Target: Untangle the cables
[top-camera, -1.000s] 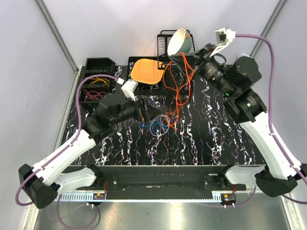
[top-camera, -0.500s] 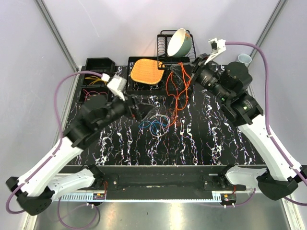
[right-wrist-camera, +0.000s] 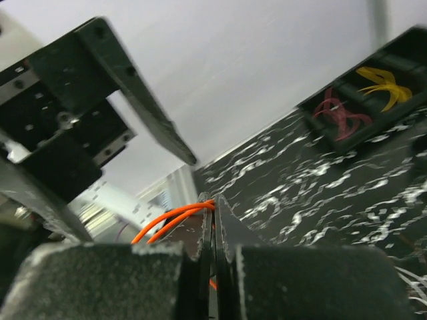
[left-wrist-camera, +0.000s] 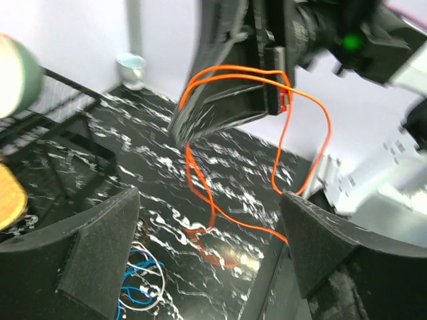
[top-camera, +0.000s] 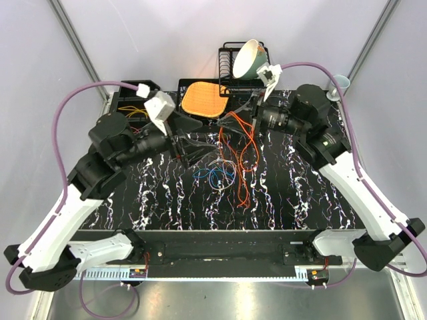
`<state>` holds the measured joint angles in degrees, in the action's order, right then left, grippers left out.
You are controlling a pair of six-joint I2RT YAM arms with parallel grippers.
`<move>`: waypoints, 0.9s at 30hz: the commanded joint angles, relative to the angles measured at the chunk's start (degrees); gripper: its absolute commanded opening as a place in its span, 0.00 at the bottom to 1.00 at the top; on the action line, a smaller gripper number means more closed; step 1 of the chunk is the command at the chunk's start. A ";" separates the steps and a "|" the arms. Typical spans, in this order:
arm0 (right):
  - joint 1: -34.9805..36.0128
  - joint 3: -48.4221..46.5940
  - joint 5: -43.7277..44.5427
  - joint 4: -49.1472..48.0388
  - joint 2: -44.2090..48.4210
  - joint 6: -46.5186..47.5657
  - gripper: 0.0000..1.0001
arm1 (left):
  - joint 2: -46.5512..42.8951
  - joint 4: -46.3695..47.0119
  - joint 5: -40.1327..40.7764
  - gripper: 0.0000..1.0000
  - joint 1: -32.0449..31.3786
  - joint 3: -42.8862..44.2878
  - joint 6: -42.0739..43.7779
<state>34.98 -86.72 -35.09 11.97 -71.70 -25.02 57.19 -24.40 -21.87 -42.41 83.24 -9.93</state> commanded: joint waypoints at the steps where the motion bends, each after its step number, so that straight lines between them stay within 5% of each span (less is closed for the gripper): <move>1: 0.26 -2.32 -13.59 -4.39 -1.51 -3.54 0.00 | 1.69 -2.05 -9.14 0.86 -0.04 2.36 3.08; 19: 0.26 0.76 -20.63 -17.50 -1.69 -13.57 0.00 | 3.45 6.47 -11.70 0.65 -0.04 -1.85 -1.31; 27: 0.35 1.81 -21.16 -19.43 -1.25 -14.53 0.00 | 3.02 14.72 -12.32 0.33 -0.04 -4.84 -5.18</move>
<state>34.98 -85.45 -54.68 -3.40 -74.11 -37.95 60.88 -18.55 -32.49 -42.41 80.01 -12.47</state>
